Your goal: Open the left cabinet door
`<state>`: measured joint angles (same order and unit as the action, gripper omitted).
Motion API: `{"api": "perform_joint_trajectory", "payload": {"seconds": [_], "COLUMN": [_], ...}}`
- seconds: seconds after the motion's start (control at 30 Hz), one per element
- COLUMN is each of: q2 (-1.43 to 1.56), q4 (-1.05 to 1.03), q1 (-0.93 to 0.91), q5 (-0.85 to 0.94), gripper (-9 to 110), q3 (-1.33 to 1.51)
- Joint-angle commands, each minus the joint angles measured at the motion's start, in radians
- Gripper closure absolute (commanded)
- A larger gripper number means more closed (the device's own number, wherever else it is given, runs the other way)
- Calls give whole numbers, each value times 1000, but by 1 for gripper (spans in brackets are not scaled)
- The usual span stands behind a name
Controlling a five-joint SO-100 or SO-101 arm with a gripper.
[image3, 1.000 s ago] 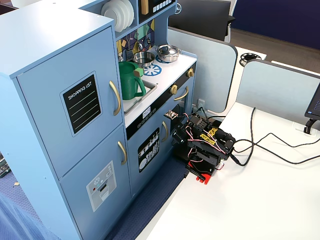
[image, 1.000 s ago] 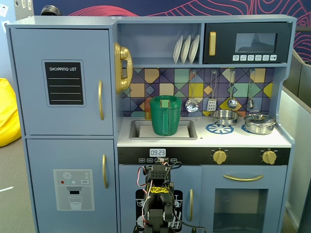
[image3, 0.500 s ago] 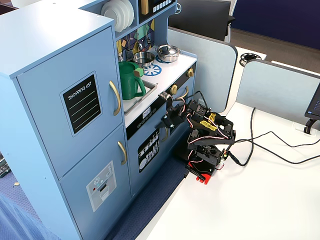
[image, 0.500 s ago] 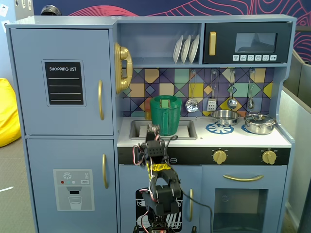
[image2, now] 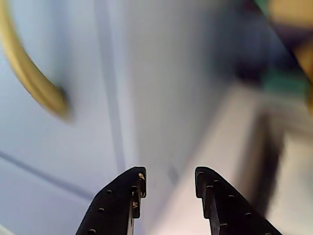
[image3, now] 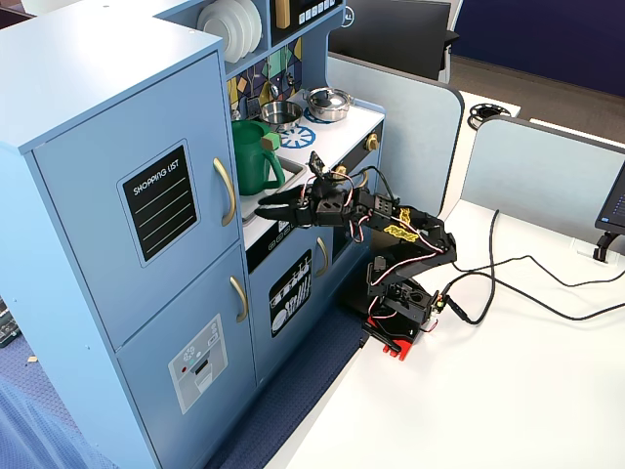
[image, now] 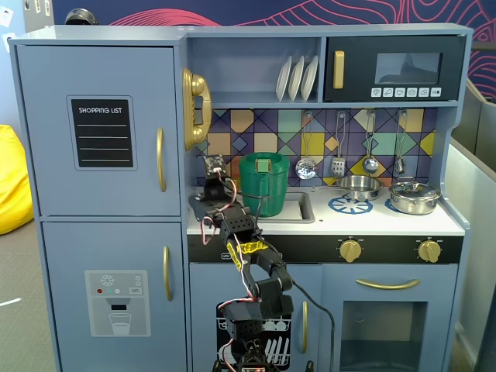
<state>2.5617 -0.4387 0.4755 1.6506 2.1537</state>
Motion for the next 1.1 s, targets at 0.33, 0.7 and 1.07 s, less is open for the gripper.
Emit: {"api": "perform_joint_trajectory", "payload": {"seconds": [0.33, 0.7, 1.07], "q2": [-86, -224, -275], "q4": [146, 224, 272], "q1": [189, 264, 224], "q5": [140, 181, 155], "gripper": [93, 91, 91], "q3": [-253, -341, -342]}}
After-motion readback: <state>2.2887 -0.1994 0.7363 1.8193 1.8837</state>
